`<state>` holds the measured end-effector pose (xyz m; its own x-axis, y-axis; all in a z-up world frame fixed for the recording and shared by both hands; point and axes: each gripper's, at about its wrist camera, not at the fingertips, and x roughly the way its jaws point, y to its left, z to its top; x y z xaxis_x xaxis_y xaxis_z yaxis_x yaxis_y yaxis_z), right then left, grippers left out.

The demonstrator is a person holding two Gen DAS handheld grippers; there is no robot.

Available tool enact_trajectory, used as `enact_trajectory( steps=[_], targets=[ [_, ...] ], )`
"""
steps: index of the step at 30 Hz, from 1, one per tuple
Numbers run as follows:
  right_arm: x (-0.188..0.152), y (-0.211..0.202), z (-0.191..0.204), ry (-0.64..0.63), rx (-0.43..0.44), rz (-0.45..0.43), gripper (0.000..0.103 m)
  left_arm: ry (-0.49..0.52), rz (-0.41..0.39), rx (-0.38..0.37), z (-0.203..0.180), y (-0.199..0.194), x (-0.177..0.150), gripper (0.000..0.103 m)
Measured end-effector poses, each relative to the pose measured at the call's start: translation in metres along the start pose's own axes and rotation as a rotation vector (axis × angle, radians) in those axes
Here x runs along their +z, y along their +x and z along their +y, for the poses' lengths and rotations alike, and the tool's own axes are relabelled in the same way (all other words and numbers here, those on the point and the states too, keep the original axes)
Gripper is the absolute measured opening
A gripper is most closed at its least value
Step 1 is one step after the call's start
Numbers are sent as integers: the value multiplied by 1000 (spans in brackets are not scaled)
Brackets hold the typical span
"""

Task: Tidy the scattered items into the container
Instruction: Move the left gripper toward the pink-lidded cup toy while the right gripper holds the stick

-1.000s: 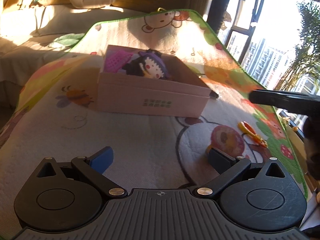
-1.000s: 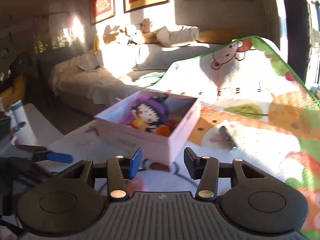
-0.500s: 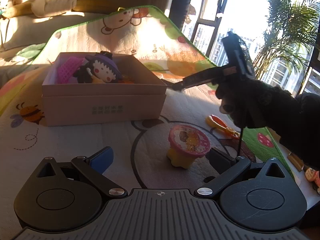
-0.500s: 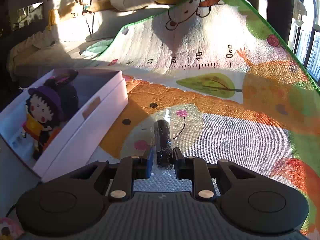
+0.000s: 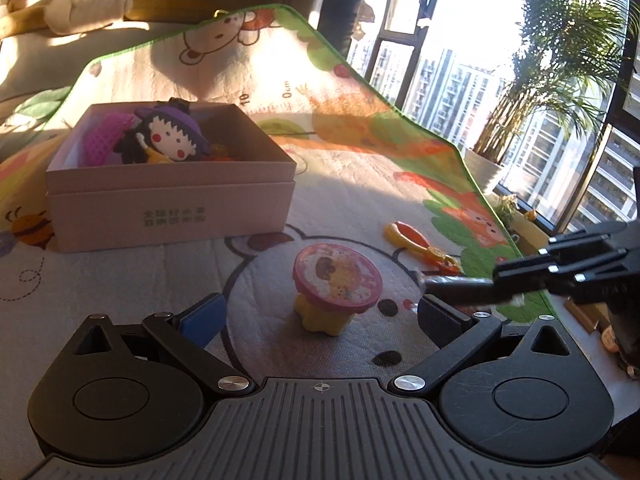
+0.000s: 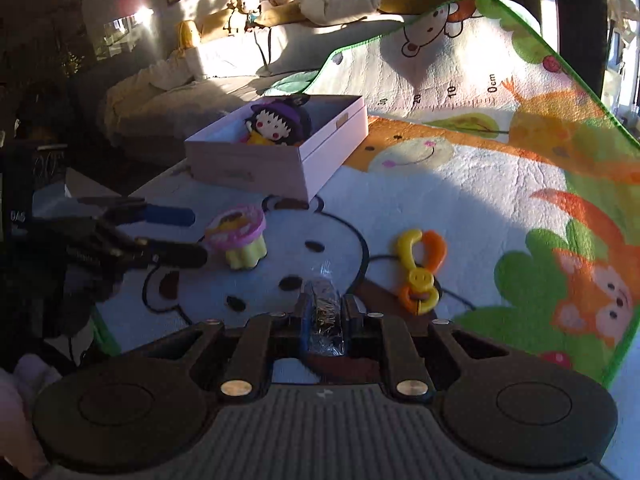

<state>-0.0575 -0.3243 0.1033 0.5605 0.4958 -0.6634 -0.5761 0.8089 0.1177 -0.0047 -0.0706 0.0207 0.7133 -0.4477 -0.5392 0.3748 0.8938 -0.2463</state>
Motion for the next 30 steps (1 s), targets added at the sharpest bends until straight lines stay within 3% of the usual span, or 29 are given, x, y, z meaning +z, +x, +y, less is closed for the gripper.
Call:
enact_trajectory(
  steps=[2, 4, 6, 7, 8, 10, 12, 16, 19, 22, 24, 25, 27, 28, 30],
  targets=[
    [-14, -7, -5, -16, -82, -1, 15, 1, 0, 4, -2, -2, 2, 103],
    [-22, -10, -14, -31, -259, -19, 15, 6, -3, 13, -5, -3, 4, 103],
    [-28, -12, -25, -11, -467, -51, 23, 13, -7, 21, -9, -6, 6, 103],
    [-30, -14, -32, 38, -506, -66, 32, 18, -8, 23, -10, -7, 7, 103],
    [-32, -19, -37, 97, -482, -86, 37, 24, -7, 26, -11, -7, 7, 103],
    [-39, -29, -40, 190, -348, -134, 67, 33, 0, 38, -14, -8, 8, 103],
    [-42, -31, -28, 185, -252, -154, 78, 33, 8, 51, -14, -7, 8, 103],
    [-42, -12, 0, 126, -140, -110, 83, 9, 23, 64, -12, -4, 8, 103],
    [-42, 5, 12, 35, -211, -50, 83, 7, 31, 70, -11, -4, 6, 103],
    [-41, 14, 7, -47, -495, -58, 88, 8, 28, 72, -11, -7, 5, 103],
    [-37, 14, -7, -9, -701, -89, 88, -2, 31, 72, -10, -6, 3, 103],
    [-35, 10, -15, 45, -739, -115, 88, -7, 36, 72, -10, -5, 2, 103],
    [-34, -4, -26, 157, -653, -174, 95, -8, 50, 72, -10, -2, -1, 103],
    [-35, -11, -27, 202, -566, -203, 103, -6, 56, 72, -11, -1, -3, 103],
    [-37, -14, -20, 211, -394, -224, 103, -3, 67, 68, -12, 1, -5, 103]
  ],
)
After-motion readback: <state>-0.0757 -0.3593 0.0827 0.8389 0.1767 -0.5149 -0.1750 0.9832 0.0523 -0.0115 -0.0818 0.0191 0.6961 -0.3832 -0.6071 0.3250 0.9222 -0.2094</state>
